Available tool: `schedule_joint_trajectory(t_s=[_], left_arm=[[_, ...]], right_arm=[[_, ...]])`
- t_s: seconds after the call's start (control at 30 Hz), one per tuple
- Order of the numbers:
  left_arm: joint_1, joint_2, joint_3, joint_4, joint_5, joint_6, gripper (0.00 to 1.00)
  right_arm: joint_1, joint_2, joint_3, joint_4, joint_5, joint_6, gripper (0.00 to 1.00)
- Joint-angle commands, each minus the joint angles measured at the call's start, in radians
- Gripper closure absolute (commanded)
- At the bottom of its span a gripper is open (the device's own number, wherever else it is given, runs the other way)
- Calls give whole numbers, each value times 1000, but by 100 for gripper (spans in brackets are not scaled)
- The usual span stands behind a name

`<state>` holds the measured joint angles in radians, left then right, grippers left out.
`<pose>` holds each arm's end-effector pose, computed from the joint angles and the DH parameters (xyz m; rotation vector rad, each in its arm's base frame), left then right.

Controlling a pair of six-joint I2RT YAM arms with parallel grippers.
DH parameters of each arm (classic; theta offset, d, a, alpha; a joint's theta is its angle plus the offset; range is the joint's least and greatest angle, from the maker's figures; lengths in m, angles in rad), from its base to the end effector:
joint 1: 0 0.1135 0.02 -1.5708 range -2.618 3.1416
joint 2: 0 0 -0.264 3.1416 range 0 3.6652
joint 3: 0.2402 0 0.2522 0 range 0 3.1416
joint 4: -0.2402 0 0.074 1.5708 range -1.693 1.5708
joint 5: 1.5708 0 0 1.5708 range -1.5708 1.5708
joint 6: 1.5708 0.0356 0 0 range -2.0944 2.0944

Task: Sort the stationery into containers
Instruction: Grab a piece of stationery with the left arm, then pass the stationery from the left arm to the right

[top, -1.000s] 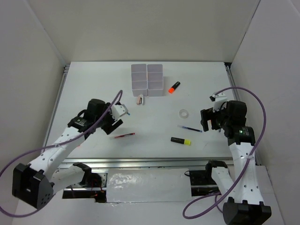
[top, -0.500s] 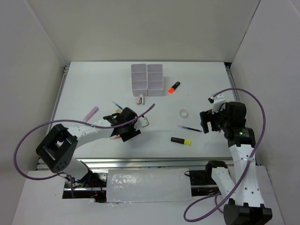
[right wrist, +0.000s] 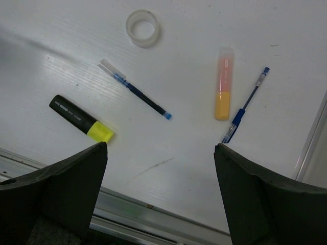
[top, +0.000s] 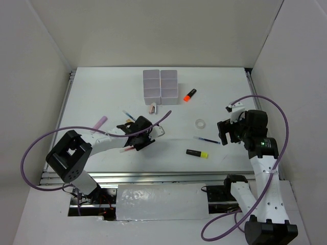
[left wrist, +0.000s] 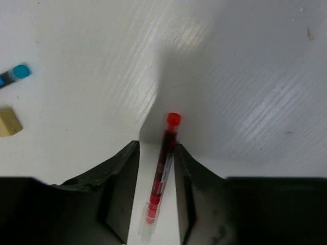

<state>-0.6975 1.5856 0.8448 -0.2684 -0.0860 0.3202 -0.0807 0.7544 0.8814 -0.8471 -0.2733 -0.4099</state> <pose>0.2345 -0.1926 0.1638 1.2262 2.2637 -0.0305 0.1447 -0.0021 0.3134 -0.5080 2.2015 0.0527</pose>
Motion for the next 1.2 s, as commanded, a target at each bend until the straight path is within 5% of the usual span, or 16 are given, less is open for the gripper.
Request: schedule_joint_trajectory(t_s=[0.0, 0.13, 0.27, 0.5, 0.57, 0.63, 0.77, 0.97, 1.17], left_arm=[[-8, 45, 2, -9, 67, -39, 57], [-8, 71, 13, -31, 104, -76, 72], [-7, 88, 40, -57, 146, -153, 100], [124, -99, 155, -46, 327, -403, 100], [171, -178, 235, -35, 275, -614, 100], [196, -190, 319, -92, 246, -781, 100], [283, -122, 548, -248, 412, -911, 100], [435, -107, 407, -180, 753, -1184, 100], [463, -151, 338, -157, 804, -1241, 100]], right_arm=[[13, -16, 54, 0, -9, -21, 9], [33, -21, 65, 6, -27, -29, 9], [73, 11, 114, 5, -32, -32, 9], [208, 68, 264, 61, -15, -1, 9], [269, 68, 290, 109, -10, 3, 9], [352, 69, 309, 155, 9, -6, 10], [568, 91, 329, 207, 100, -104, 12], [946, 154, 265, 336, 300, -393, 15], [1183, 105, -42, 677, 322, -802, 17]])
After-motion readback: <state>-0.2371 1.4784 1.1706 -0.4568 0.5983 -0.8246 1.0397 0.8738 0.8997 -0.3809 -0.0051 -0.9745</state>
